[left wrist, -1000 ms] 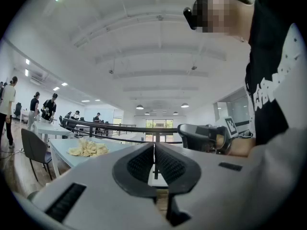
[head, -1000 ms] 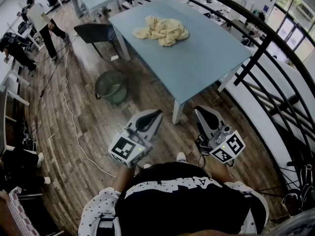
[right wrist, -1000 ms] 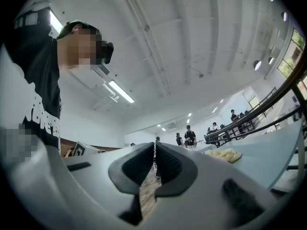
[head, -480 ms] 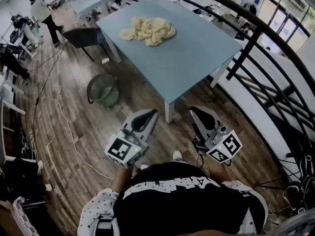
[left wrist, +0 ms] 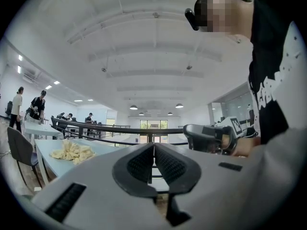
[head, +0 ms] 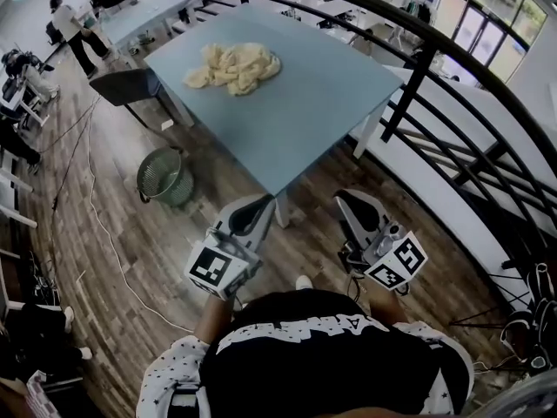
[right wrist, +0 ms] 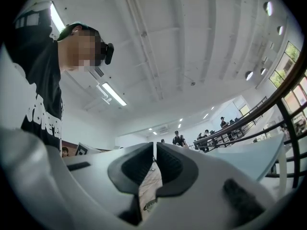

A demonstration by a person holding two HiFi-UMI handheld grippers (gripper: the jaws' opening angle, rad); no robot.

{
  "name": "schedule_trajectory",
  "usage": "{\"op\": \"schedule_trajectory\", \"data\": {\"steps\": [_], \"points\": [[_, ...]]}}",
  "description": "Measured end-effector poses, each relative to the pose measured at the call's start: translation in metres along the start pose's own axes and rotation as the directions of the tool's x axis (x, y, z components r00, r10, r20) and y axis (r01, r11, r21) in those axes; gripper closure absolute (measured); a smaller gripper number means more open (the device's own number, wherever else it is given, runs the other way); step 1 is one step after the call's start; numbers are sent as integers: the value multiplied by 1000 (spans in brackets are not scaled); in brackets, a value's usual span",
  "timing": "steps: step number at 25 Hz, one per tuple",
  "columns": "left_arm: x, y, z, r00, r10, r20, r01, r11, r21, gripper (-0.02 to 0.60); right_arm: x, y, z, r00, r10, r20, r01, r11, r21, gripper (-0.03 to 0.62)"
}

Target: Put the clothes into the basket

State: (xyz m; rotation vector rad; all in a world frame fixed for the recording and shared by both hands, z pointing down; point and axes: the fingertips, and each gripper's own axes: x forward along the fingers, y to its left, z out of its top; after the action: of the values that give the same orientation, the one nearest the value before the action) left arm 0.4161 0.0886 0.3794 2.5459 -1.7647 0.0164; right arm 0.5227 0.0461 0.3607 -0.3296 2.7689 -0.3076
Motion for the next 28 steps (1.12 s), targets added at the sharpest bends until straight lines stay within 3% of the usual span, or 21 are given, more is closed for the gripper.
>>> {"op": "schedule_trajectory", "data": {"steps": [13,28], "points": [[20,-4,-5,994,111,-9,-111,994,24,566,1,-31,1,995,93,-28,-93,996,12,560],[-3,10,-1,970,239,-38,-236,970,59,566,25,-22,-14,977,211,-29,-207,975,85,560]]}}
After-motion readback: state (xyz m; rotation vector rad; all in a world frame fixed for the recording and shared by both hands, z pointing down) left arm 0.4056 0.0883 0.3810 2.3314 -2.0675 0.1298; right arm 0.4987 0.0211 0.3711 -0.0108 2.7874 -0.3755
